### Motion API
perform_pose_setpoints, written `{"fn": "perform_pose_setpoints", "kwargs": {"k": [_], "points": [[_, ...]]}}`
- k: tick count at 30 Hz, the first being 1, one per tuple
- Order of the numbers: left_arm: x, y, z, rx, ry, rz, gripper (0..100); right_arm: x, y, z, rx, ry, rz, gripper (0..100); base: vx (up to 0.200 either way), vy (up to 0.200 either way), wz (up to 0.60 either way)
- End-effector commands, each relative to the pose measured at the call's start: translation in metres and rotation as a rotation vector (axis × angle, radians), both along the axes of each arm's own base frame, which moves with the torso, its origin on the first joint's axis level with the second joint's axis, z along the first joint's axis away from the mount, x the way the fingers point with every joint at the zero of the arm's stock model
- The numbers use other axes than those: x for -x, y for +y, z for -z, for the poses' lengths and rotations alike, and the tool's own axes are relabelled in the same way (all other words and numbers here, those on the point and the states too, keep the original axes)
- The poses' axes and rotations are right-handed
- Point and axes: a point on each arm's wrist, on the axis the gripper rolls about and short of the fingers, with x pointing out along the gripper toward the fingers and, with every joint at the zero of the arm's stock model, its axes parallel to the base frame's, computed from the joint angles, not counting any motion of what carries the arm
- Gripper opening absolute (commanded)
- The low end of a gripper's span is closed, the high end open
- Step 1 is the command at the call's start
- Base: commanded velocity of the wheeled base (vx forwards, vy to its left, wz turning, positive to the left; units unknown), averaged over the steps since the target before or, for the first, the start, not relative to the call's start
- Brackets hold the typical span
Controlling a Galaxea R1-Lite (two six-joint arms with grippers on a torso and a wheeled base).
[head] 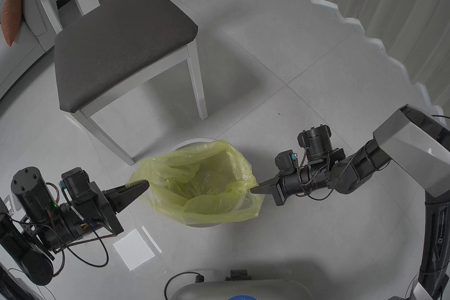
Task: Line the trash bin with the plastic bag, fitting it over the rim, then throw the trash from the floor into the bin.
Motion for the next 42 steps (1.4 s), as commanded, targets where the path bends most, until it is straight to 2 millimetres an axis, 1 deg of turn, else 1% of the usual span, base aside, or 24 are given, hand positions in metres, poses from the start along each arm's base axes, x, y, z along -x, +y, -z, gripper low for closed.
{"fn": "perform_pose_setpoints", "kwargs": {"k": [1, 11, 15, 19, 22, 26, 29, 35, 42], "points": [[-0.016, 0.003, -0.001, 0.007, -0.020, -0.031, 0, -0.002, -0.005, -0.009, -0.009, -0.022, 0.012, 0, 0.000, 0.000, 0.00], [-0.027, 0.001, -0.020, 0.058, -0.091, -0.031, 0, -0.003, -0.014, -0.032, -0.030, -0.076, 0.031, 0, 0.000, 0.000, 0.00], [-0.032, 0.001, -0.021, 0.063, -0.099, -0.037, 0, -0.005, -0.015, -0.035, -0.035, -0.087, 0.036, 0, 0.000, 0.000, 0.00], [-0.044, 0.002, -0.022, 0.072, -0.105, -0.049, 0, -0.010, -0.015, -0.038, -0.042, -0.103, 0.040, 0, 0.000, 0.000, 0.00], [-0.052, 0.004, -0.027, 0.095, -0.118, -0.060, 0, -0.011, -0.014, -0.040, -0.045, -0.110, 0.040, 0, 0.000, 0.000, 0.00], [-0.056, 0.004, -0.031, 0.108, -0.128, -0.060, 0, -0.011, -0.014, -0.043, -0.048, -0.118, 0.039, 0, 0.000, 0.000, 0.00], [-0.059, 0.004, -0.034, 0.110, -0.147, -0.056, 0, -0.008, -0.018, -0.055, -0.059, -0.145, 0.042, 0, 0.000, 0.000, 0.00], [-0.065, 0.006, -0.031, 0.092, -0.152, -0.031, 0, -0.010, -0.021, -0.058, -0.070, -0.174, 0.049, 0, 0.000, 0.000, 0.00], [-0.070, 0.013, -0.036, 0.086, -0.181, -0.021, 0, -0.012, -0.021, -0.059, -0.095, -0.218, 0.042, 0, 0.000, 0.000, 0.00]]}}
